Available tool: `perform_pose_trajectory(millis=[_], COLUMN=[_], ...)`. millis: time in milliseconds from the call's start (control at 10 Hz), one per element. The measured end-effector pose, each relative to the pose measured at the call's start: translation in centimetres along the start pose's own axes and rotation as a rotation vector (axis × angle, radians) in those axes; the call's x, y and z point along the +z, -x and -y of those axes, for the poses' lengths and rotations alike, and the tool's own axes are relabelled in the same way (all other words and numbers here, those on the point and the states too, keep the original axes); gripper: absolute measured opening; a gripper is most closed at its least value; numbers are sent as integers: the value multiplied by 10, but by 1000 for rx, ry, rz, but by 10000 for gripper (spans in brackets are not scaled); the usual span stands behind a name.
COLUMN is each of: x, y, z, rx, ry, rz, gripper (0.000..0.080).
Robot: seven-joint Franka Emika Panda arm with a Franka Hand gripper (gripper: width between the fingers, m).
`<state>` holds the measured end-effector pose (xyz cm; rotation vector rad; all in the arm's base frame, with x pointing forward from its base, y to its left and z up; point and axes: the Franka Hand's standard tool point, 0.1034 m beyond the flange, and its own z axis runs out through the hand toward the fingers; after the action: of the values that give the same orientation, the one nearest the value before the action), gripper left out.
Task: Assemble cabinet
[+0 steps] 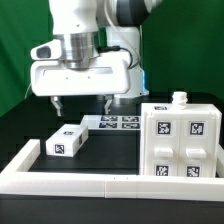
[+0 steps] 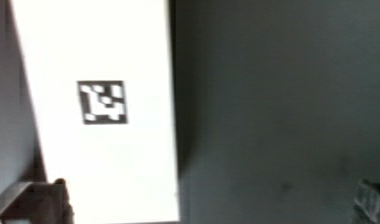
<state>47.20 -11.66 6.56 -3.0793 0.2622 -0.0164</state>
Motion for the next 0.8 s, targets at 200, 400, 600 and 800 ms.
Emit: perform_pose_trajectory(millis=[200, 400, 600, 800], x=[10, 21, 27, 34], y=[0, 1, 2, 3], z=[-13, -25, -27, -25], rx=[-16, -55, -63, -72], ry=[12, 18, 19, 22], rz=[-7, 0, 3, 0], gripper=[797, 797, 797, 797])
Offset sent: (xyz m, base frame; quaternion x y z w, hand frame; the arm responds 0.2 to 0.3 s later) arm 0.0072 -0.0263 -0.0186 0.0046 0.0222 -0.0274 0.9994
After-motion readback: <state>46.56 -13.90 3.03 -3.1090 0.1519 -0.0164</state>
